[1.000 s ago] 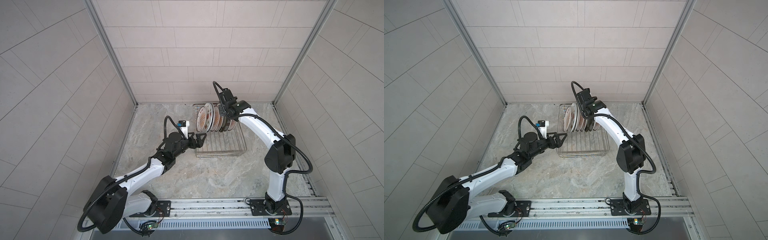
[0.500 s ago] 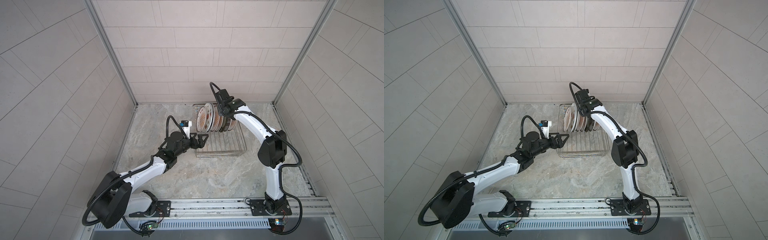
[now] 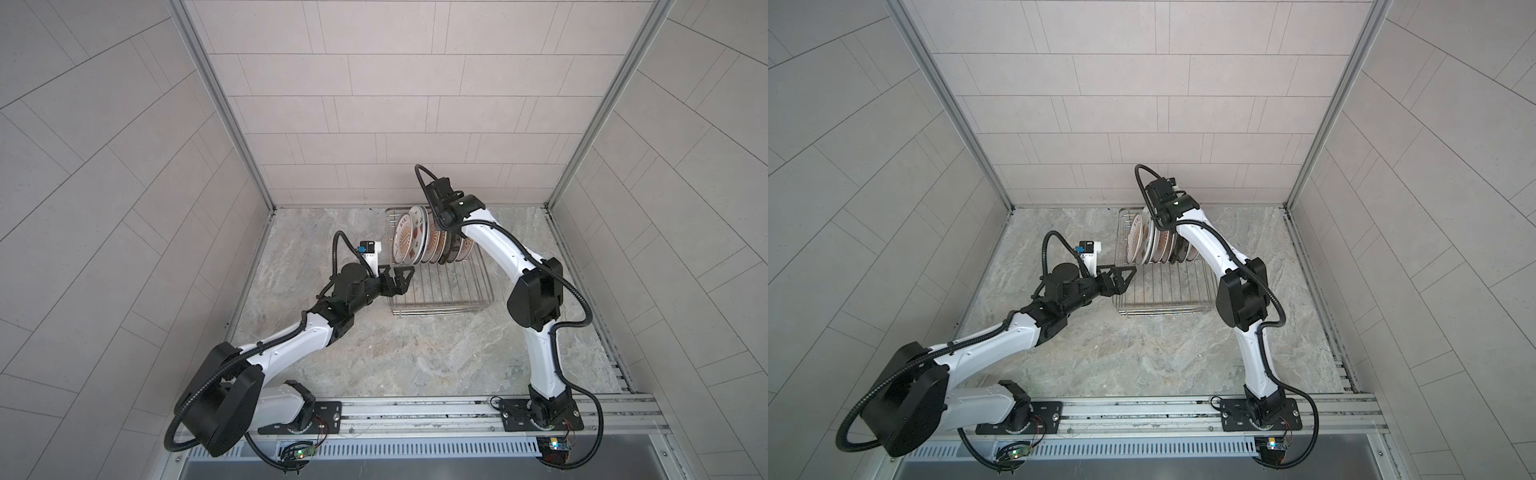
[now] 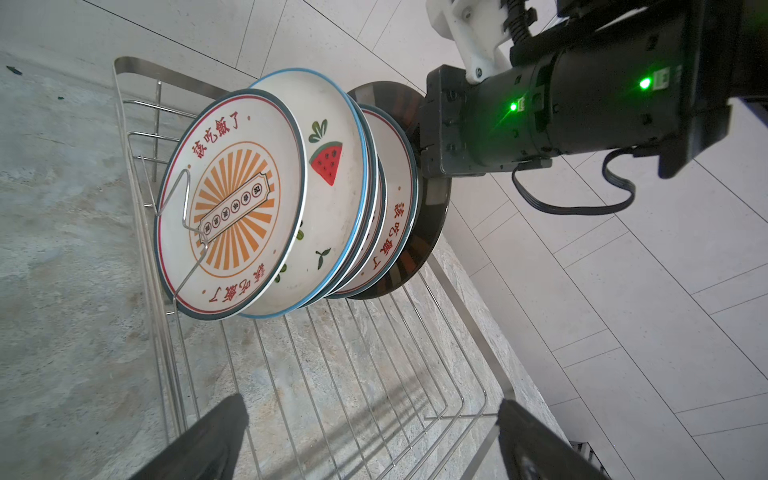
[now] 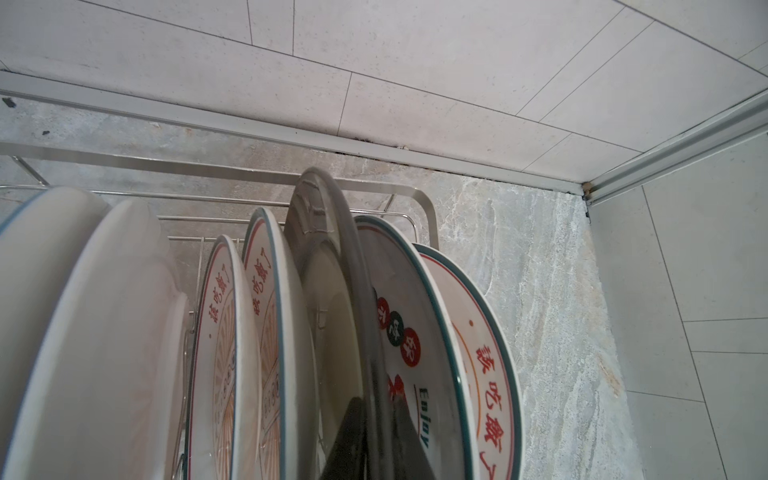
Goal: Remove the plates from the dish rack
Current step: 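Grasp the dark-rimmed plate's top edge with right gripper while left waits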
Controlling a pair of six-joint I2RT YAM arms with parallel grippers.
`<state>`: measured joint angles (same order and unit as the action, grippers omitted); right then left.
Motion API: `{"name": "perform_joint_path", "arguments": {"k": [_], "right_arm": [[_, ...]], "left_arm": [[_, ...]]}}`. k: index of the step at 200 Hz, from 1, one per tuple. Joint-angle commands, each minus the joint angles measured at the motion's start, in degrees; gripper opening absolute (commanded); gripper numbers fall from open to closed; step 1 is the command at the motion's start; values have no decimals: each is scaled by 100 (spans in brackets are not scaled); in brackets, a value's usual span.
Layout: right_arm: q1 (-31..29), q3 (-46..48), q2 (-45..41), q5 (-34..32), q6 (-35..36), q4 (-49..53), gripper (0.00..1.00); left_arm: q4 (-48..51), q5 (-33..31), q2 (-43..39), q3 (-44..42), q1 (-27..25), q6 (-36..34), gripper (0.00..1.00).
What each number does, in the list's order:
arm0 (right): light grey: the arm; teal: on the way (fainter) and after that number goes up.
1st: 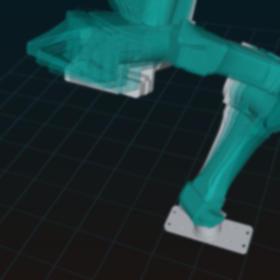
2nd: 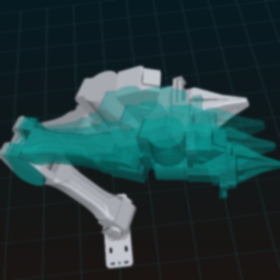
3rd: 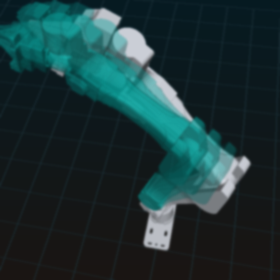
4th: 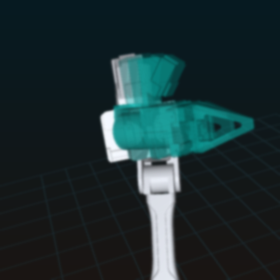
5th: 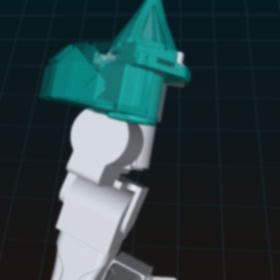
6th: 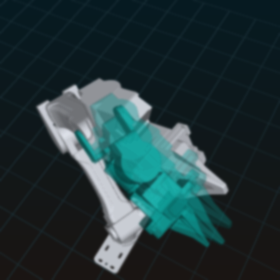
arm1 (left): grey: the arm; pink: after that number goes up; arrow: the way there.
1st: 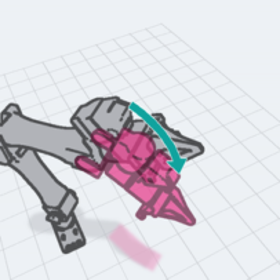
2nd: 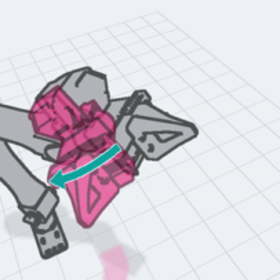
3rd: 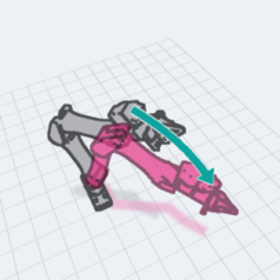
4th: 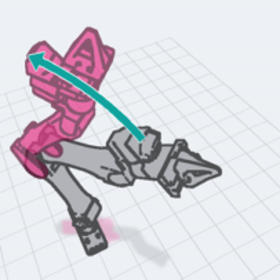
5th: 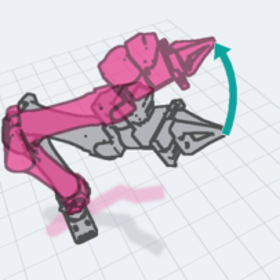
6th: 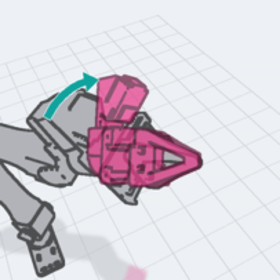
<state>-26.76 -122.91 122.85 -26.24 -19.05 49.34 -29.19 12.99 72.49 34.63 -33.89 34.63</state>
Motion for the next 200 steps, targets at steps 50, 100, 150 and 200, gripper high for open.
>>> {"name": "perform_joint_path", "arguments": {"k": [50,100,150,200], "right_arm": [[-205,-273,-481,-975,162,256,7],[-422,-196,-995,-1367,281,336,2],[-640,305,-1774,-1835,336,277,2],[-1005,1699,-3111,-1940,403,-555,2]], "left_arm": [[178,-403,-300,-44,-30,-141,100],[210,-460,-324,-3,-30,-132,100],[249,-300,-374,18,-30,-38,100],[260,-340,-551,-62,-29,-9,100]]}}
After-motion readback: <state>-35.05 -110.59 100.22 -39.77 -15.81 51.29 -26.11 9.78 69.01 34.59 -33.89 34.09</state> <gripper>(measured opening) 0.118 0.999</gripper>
